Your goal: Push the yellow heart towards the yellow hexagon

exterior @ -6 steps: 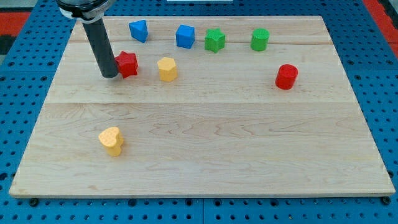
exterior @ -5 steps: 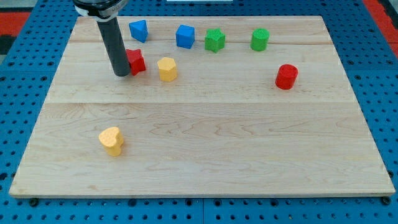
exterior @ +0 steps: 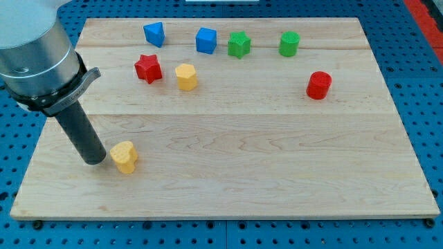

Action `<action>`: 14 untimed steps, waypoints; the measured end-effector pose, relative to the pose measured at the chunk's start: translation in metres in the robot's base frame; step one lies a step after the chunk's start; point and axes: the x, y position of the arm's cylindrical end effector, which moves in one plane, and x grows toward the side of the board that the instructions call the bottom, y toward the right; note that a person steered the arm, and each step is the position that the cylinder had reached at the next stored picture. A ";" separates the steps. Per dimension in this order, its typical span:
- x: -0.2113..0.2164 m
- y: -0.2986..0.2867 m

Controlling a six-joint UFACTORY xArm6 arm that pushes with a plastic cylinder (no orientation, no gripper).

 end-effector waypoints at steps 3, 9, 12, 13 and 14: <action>0.029 0.081; -0.029 0.192; -0.124 0.195; -0.127 0.195; -0.107 0.248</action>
